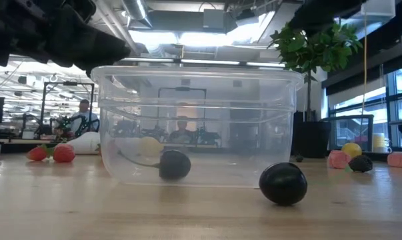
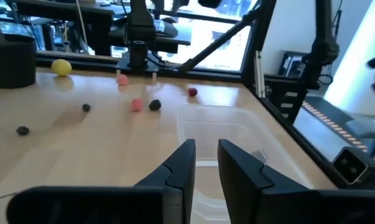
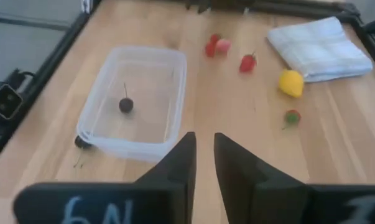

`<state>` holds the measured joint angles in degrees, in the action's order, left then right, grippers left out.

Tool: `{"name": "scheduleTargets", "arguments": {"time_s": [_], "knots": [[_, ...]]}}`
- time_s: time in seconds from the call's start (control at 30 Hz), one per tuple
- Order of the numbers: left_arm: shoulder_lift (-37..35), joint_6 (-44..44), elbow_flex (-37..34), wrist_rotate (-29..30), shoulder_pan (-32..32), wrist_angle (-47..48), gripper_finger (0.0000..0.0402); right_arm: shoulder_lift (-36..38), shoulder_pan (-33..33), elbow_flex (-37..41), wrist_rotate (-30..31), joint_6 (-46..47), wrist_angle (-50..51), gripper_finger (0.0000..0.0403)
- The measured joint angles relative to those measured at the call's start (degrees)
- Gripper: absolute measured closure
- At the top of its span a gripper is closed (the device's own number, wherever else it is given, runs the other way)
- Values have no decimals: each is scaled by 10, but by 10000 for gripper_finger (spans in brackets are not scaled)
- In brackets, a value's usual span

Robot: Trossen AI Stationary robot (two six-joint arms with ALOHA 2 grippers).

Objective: Pick and placing Produce into tupperware
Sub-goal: Put the black cherry into the transparent bin

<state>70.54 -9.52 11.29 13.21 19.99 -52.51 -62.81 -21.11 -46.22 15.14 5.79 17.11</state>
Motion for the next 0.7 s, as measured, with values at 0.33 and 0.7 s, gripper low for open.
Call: {"name": "scheduleTargets", "arguments": {"time_s": [0.33, 0.7], "knots": [[0, 11, 0, 1, 0, 20, 349, -114, -140, -51, 81, 122, 2, 343], [0, 11, 0, 2, 0, 44, 362, -241, -220, -50, 227, 225, -16, 343]]}}
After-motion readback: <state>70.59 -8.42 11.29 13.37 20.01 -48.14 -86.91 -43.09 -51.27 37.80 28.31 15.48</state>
